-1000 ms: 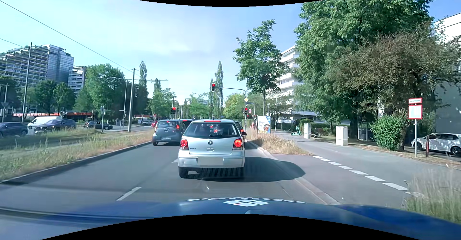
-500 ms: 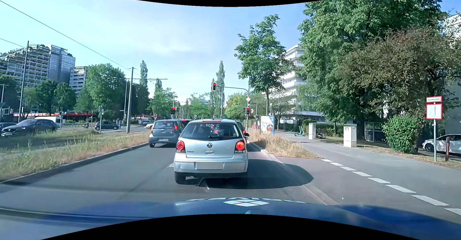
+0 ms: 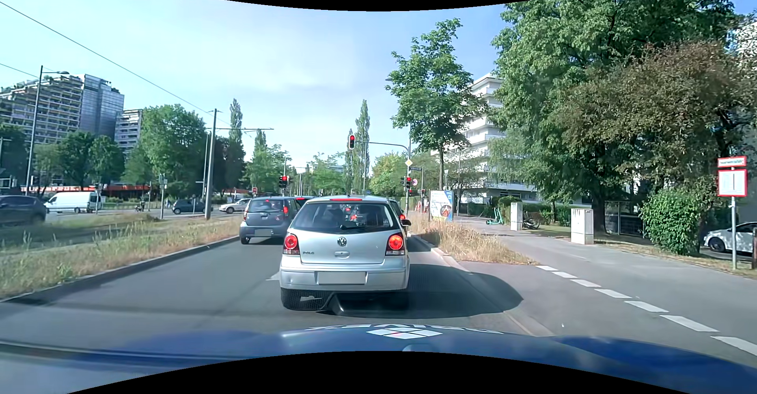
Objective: Follow the waypoints while adhering to traffic rules and regulations
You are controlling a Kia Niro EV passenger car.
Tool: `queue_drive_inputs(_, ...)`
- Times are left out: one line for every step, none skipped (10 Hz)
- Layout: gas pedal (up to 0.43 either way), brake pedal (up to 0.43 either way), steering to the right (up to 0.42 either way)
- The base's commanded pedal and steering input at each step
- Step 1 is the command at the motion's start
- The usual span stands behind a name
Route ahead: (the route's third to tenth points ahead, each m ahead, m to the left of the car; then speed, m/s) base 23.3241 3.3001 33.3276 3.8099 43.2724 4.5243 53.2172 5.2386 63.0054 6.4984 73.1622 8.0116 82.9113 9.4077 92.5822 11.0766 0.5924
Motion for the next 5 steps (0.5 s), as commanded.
queue_drive_inputs(0.0,0.006,-0.008)
queue_drive_inputs(0.0,0.024,-0.007)
queue_drive_inputs(0.0,0.061,-0.008)
queue_drive_inputs(0.0,0.091,-0.008)
queue_drive_inputs(0.0,0.122,-0.008)
